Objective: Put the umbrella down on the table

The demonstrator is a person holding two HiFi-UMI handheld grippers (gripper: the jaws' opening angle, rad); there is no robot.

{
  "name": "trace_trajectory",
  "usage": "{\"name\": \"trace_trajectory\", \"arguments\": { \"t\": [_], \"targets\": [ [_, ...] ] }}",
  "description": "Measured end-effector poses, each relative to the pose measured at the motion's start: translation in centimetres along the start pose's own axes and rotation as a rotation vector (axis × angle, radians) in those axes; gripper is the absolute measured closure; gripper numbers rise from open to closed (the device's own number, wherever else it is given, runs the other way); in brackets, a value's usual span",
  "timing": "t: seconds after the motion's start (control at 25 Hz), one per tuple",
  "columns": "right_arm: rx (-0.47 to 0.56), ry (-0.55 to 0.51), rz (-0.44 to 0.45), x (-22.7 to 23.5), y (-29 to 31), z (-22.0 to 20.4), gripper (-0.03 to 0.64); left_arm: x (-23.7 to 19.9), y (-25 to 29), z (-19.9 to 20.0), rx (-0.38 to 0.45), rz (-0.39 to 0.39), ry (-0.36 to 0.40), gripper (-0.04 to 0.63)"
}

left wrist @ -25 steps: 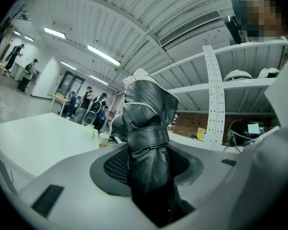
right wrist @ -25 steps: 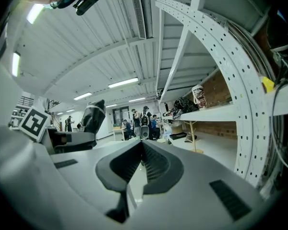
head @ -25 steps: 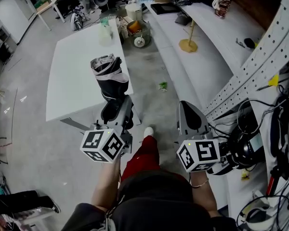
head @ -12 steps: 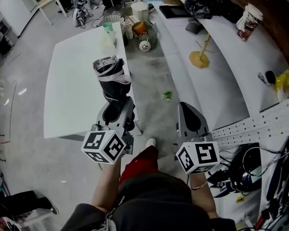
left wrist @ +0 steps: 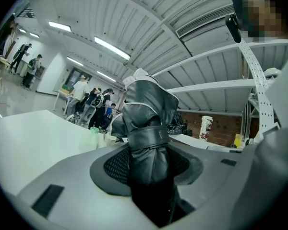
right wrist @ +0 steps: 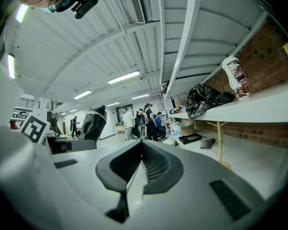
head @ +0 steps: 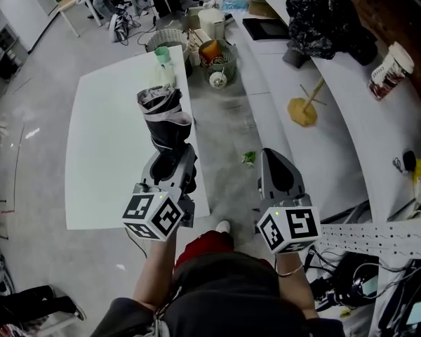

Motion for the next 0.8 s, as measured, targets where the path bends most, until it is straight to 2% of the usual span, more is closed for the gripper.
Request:
{"name": "trace_trajectory", "arguments": {
  "t": [0.28,0.6,0.8],
  "targets": [
    [-0.012,-0.008,0.007,0.1,4.5,0.4,0.598,-2.6,3.2,1.1,0.002,0.001,0.000,0.400],
    [-0.026,-0.024,0.045,0.5,8.1,0.7,0.598,-4.3,5.3,1.3,0.022,0.038,-0.011,0.399],
    [-0.057,-0.025,0.111,0.9,11.3,0.7,0.598,-5.4,5.8,1.1,0.033,0.101,-0.025,0.399]
  ]
}}
Point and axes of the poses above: the fingertips, and each gripper's own axes: y forward along the fingers, x to its right, z out of its top, the point moved 10 cm from there along -y, backward along the fingers, and after that the axes turned 10 degrees about y, right-handed, at the moved point
